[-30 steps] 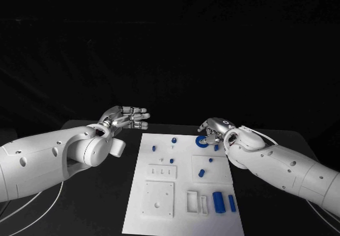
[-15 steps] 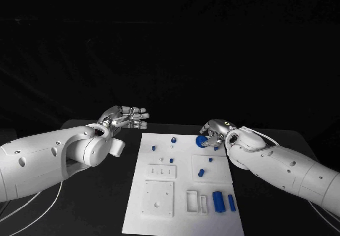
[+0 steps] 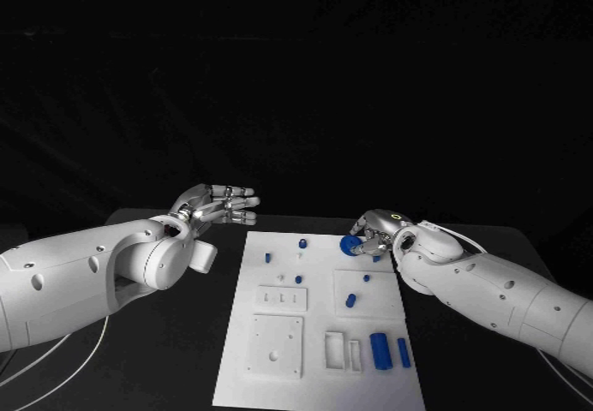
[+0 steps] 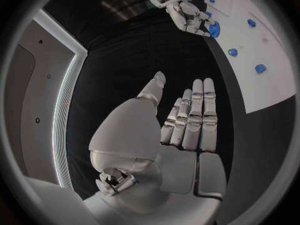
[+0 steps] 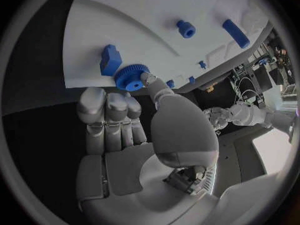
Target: Assemble the parts on the task board
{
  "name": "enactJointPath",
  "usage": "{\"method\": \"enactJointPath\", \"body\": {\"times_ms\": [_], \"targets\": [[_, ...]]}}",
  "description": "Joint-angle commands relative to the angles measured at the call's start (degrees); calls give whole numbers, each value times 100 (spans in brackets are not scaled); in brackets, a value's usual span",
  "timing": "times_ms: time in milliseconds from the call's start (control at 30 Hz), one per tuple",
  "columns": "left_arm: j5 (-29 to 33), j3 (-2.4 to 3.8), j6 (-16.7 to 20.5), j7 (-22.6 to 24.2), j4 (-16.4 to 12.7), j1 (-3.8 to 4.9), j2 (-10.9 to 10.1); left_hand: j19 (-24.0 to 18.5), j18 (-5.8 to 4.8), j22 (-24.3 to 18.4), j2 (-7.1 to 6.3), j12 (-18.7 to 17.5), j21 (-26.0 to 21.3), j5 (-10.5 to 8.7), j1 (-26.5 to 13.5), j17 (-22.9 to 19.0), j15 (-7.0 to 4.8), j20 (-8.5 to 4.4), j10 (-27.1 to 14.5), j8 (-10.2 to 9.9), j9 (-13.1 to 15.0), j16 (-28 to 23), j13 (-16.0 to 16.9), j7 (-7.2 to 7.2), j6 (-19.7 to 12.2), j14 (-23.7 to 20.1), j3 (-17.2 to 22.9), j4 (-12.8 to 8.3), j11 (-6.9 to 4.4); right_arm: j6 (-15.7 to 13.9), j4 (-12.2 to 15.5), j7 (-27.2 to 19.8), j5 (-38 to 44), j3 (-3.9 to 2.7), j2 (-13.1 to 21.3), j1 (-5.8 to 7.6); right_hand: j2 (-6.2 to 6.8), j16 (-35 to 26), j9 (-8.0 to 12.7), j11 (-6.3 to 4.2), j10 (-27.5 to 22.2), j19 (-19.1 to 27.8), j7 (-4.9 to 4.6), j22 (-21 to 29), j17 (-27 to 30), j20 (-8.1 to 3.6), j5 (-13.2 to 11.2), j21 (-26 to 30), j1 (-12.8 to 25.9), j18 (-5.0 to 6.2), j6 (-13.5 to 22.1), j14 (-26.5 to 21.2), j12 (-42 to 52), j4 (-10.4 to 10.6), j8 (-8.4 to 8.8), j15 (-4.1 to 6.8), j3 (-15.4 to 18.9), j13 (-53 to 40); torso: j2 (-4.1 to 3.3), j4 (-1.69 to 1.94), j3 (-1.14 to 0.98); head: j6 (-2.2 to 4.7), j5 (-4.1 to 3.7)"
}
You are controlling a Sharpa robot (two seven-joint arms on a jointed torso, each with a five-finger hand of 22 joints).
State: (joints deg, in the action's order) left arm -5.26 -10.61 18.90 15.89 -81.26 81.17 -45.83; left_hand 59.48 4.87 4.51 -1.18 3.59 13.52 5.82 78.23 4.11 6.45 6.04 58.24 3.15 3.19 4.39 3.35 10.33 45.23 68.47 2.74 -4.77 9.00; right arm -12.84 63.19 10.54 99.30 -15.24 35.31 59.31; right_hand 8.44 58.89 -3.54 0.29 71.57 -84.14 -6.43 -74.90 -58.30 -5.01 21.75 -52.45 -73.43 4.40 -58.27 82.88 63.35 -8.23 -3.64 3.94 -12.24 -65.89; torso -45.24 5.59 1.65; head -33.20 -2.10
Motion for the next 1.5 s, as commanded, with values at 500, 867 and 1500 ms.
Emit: {"method": "enactJointPath", "body": {"times_ms": [500,867,1500], "targets": [[-26,0,-99,-11,-3,12,8,-36,12,-7,-15,-6,16,-24,29,-1,28,-11,-50,-3,-8,-15,0,2,-65,-16,29,23,21,630,-55,-5,-27,22,-30,-27,45,-30,-5,-26,-28,-108,26,-630,-17,8,106,33,61,79,-160,-11,-9,94,10,0,-98,-4,3,-3,-1,-25,5],[-29,-3,-104,-37,-2,12,8,-36,12,-7,-15,-6,16,-24,29,-1,28,-11,-50,-3,-8,-15,0,2,-65,-16,29,23,21,704,-26,29,39,38,-35,-35,41,-30,-6,-25,-38,-103,22,-630,-27,15,85,34,1,80,-141,-9,-21,9,7,-8,-79,1,3,-10,-1,-26,-3],[-34,-3,-92,-67,-8,12,11,-38,14,-5,-20,-5,18,-15,44,-1,28,-11,-53,-10,-14,-13,0,12,-158,-17,39,13,22,-129,410,290,465,54,-34,-36,84,-48,-16,-106,54,-147,121,-662,-59,-63,269,-128,295,33,-524,1,53,-76,8,69,-737,-79,5,2,5,1,12]]}}
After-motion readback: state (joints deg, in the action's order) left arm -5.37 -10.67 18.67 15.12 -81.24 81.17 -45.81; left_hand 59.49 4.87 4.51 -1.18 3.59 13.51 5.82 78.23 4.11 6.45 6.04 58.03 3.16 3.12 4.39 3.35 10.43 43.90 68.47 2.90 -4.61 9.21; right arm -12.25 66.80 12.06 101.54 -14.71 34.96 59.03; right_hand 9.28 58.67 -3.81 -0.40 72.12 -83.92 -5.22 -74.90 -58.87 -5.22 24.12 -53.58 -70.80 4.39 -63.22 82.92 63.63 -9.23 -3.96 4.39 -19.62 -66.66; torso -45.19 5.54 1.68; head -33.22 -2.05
